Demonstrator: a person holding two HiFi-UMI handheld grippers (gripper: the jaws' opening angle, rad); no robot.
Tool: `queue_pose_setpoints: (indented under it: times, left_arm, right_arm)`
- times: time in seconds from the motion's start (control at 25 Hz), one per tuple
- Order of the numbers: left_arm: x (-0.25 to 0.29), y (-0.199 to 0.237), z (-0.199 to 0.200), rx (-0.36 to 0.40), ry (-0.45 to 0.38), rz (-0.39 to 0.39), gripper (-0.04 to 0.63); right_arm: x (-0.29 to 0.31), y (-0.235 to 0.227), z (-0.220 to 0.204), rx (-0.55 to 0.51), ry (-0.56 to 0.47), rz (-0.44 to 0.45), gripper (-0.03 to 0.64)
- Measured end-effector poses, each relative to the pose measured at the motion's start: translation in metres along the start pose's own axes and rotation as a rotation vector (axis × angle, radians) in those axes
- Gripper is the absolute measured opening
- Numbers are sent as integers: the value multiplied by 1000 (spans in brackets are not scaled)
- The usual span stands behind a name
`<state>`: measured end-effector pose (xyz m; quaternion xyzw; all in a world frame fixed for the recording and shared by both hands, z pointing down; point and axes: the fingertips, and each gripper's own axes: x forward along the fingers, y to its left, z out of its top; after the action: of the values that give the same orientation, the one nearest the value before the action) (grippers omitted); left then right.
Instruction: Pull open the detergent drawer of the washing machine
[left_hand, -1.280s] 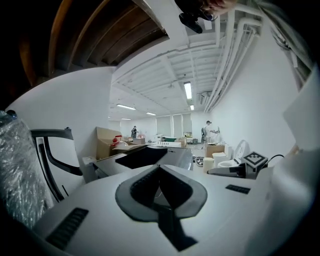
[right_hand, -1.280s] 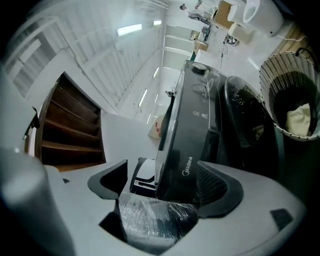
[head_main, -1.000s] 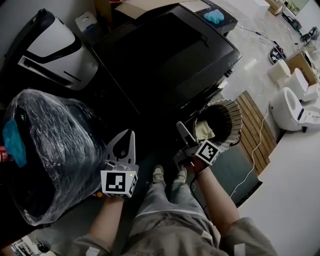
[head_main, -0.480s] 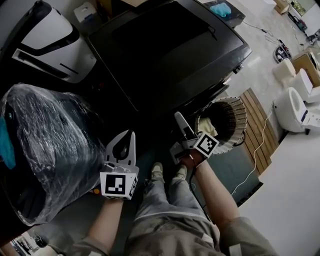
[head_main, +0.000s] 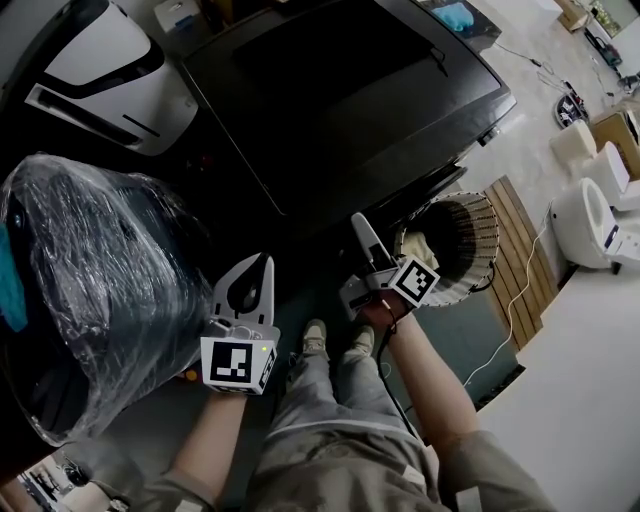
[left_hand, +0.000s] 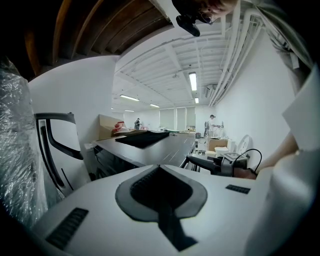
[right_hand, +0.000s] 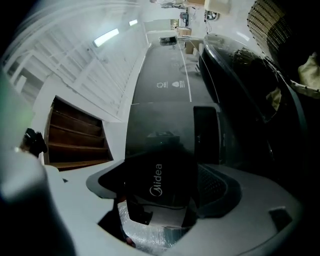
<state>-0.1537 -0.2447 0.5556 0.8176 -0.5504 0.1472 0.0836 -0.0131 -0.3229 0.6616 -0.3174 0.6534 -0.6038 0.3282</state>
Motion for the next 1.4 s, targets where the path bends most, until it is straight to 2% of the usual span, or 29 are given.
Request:
queue_pose_setpoints:
  times: [0.32,0.72,1.4]
  left_arm:
    - [-1,-2,1,3,15,-9,17]
    - [-4,-14,-1,1,39,-38,17]
    - [-2,-67,3,12,55,-157,17]
  right_arm:
    - [-5,1,0,2,6,-15,440]
    - [-43,3,0,15,-5,-44,436]
    - [-132,8,-2,36,-42,-80,417]
